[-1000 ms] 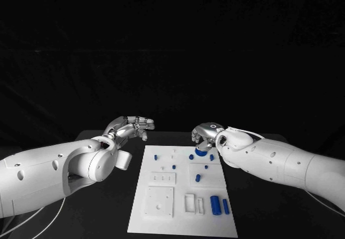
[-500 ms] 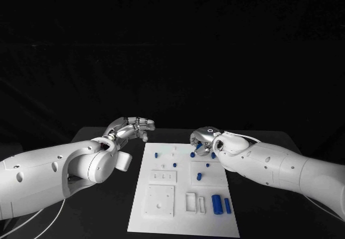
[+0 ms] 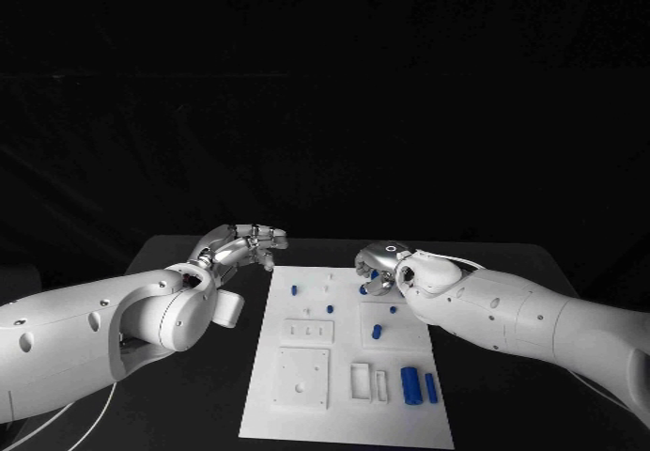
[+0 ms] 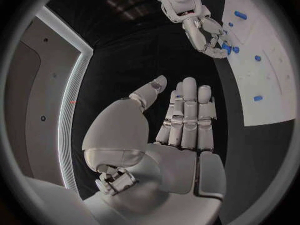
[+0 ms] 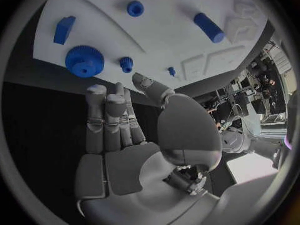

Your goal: Assemble the parts on the task board

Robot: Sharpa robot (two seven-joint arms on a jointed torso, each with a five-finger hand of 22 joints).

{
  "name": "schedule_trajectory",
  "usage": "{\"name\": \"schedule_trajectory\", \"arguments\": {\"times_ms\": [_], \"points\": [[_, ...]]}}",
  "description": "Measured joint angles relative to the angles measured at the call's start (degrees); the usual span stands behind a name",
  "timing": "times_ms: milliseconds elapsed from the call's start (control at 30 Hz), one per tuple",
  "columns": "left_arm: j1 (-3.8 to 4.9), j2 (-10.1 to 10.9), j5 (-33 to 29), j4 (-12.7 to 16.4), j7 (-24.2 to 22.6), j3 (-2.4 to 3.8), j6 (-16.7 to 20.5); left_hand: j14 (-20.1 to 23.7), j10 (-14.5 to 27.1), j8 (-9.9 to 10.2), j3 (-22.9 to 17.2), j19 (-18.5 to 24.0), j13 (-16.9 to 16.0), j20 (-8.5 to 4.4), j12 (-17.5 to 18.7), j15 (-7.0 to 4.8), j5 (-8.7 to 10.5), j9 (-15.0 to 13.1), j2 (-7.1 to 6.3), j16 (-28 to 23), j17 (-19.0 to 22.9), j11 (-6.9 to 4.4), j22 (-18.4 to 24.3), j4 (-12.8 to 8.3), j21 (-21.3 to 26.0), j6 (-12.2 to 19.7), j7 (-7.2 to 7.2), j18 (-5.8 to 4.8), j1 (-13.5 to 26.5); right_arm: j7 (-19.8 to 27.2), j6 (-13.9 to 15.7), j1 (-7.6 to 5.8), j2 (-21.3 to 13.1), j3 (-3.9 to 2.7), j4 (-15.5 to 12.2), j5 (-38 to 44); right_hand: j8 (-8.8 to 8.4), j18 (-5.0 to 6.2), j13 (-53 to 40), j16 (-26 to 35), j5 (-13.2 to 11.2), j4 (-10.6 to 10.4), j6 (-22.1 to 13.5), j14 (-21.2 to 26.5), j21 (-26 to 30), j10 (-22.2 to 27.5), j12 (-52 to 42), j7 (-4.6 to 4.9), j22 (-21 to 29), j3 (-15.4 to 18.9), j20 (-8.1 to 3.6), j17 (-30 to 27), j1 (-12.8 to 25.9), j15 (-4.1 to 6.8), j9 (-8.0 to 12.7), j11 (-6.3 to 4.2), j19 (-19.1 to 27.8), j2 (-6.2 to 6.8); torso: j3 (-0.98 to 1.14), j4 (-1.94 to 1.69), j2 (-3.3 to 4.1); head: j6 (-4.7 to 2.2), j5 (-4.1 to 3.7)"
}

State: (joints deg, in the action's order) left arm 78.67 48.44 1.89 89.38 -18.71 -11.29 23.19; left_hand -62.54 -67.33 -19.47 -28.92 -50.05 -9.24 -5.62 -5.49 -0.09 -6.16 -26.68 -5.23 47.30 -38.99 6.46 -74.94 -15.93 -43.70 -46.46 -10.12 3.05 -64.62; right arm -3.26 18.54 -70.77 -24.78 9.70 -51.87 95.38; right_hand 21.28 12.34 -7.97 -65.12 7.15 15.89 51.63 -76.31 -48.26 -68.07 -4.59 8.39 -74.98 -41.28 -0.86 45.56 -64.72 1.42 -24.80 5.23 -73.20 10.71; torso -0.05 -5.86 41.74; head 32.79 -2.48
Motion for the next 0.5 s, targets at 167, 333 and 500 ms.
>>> {"name": "schedule_trajectory", "arguments": {"times_ms": [167, 333, 500], "points": [[0.01, 0.0, 0.0, 0.0, 0.0, 0.01, 0.0, 0.0, 0.0, 0.0, 0.0, 0.1, 0.0, 0.1, 0.0, 0.0, 0.22, 0.0, -0.1, 0.0, 0.0, -0.01, 0.0, 0.0, 0.0, 0.0, 0.0, 0.0, 0.1, -0.4, 0.0, 0.01, 0.2, 0.0, 0.4, 0.6, -0.21, -0.02, 0.1, -0.2, -0.3, -0.1, 0.0, 0.1, 0.0, 0.1, 0.2, 0.0, 0.0, -0.1, 0.0, -0.3, 0.1, -0.13, 0.0, 0.1, 0.0, 0.53, -0.08, -0.18, 0.5, -0.1, -0.14], [0.01, -0.1, 0.0, -0.1, 0.0, 0.03, 0.0, 0.0, 0.0, 0.0, 0.0, 0.1, 0.0, 0.1, 0.0, 0.0, 0.22, 0.0, -0.2, 0.2, 0.0, -0.02, 0.0, 0.0, 0.0, 0.0, 0.0, 0.0, 0.2, -0.8, 0.0, 0.18, 0.3, -0.01, 0.9, 1.0, -0.41, -0.03, 0.2, -0.5, -0.5, -0.2, 0.0, 0.1, 0.0, 0.2, 0.4, 0.0, 0.0, -0.2, 0.0, -0.5, 0.1, -0.13, 0.0, 0.2, 0.0, 0.56, -0.15, -0.34, 1.03, -0.02, -0.29], [0.01, -0.2, 0.0, -0.2, 0.0, 0.03, 0.0, 0.0, 0.0, 0.0, -0.2, 0.1, 0.0, 0.11, 0.2, 0.0, 0.22, 0.0, -0.2, 0.2, 0.1, -0.06, 0.0, 0.2, 0.0, 0.2, -0.19, 0.0, 0.2, -1.0, -0.1, 0.33, 0.3, -0.01, 0.9, 1.3, -0.49, -0.04, 0.4, -0.7, -0.9, -0.4, 0.0, 0.1, -0.2, 0.3, 0.4, 0.0, 0.0, -0.4, 0.0, -0.7, 0.3, -0.13, 0.0, 0.3, 0.0, 0.76, -0.23, -0.44, 1.51, -0.02, -0.4]]}}
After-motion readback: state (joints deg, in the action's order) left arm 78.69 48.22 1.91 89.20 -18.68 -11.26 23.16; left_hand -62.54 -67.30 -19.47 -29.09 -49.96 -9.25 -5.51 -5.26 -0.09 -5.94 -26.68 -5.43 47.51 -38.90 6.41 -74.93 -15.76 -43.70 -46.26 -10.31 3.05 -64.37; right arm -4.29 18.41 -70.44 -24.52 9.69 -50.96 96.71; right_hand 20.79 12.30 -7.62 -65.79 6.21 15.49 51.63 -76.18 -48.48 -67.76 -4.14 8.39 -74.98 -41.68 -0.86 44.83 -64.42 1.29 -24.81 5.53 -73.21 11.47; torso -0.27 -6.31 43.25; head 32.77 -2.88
